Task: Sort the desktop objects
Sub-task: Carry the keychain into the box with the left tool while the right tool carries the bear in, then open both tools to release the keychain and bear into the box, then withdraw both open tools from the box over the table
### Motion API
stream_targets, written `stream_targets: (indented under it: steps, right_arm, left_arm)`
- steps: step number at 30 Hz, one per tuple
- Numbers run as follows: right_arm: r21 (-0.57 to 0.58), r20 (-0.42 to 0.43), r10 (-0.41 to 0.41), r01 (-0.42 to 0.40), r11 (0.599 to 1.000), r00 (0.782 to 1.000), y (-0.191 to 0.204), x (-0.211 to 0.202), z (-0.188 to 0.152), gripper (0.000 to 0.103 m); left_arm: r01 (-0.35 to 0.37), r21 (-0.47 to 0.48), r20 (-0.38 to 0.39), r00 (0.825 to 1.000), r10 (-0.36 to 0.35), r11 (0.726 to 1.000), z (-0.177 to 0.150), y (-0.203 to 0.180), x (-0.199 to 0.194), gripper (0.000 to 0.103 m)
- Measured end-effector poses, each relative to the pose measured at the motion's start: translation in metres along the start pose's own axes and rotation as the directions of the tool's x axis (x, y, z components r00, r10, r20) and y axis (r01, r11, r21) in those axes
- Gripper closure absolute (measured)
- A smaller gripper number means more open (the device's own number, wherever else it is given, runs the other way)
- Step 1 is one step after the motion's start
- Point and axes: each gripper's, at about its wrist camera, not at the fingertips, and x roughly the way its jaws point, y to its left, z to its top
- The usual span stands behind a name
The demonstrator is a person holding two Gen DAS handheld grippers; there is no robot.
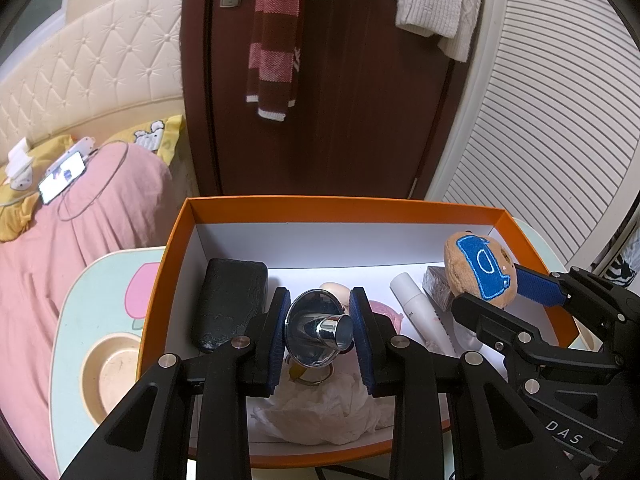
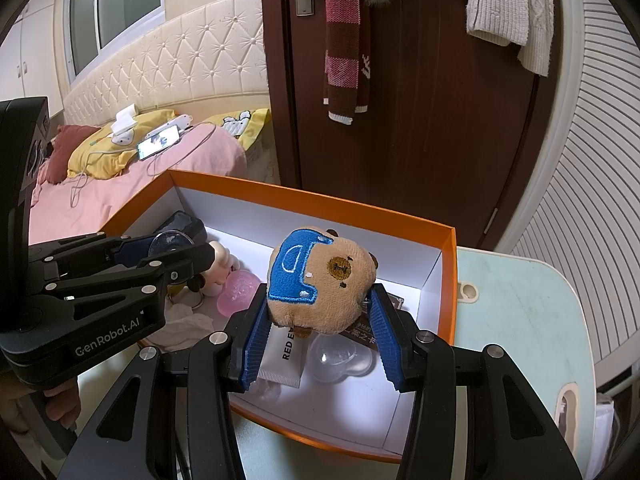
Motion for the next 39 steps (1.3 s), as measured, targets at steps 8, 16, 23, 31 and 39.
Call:
stream_targets:
  steps: [8, 16, 23, 31, 39]
  right_arm:
    - [-0.003, 0.002, -0.004, 0.004, 1.0, 1.0, 0.004, 0.001, -0.003, 0.054]
    - [-0.002, 0.0, -0.002, 0.002, 1.0, 1.0, 0.004, 0.001, -0.001, 0.053]
    - [0.002, -0.001, 0.004, -0.004, 1.0, 1.0, 0.003, 0.001, -0.001, 0.052]
    - [0.0, -0.017, 0.01, -0.01, 1.0, 1.0, 0.005, 0.0, 0.001, 0.048]
    - [0.032, 0.02, -0.031, 0.031, 0.999, 0.999, 0.002, -0.025, 0.003, 0.032]
  left_arm:
    - [0.0, -0.001, 0.001, 1.0, 0.0, 1.0, -0.001, 0.0, 0.0, 0.074]
    - [0.001, -0.005, 0.001, 1.0, -0.001, 1.0, 0.0, 0.002, 0.0, 0.074]
    - [-0.011, 0.004, -0.016, 1.0, 0.011, 1.0, 0.0, 0.0, 0.003, 0.056]
    - [-0.043, 0.01, 0.002, 0.999, 0.043, 0.999, 0.001, -0.004, -0.006, 0.052]
    - [-0.077, -0.039, 0.116, 0.99, 0.081, 0.996, 0.002, 0.004, -0.049, 0.019]
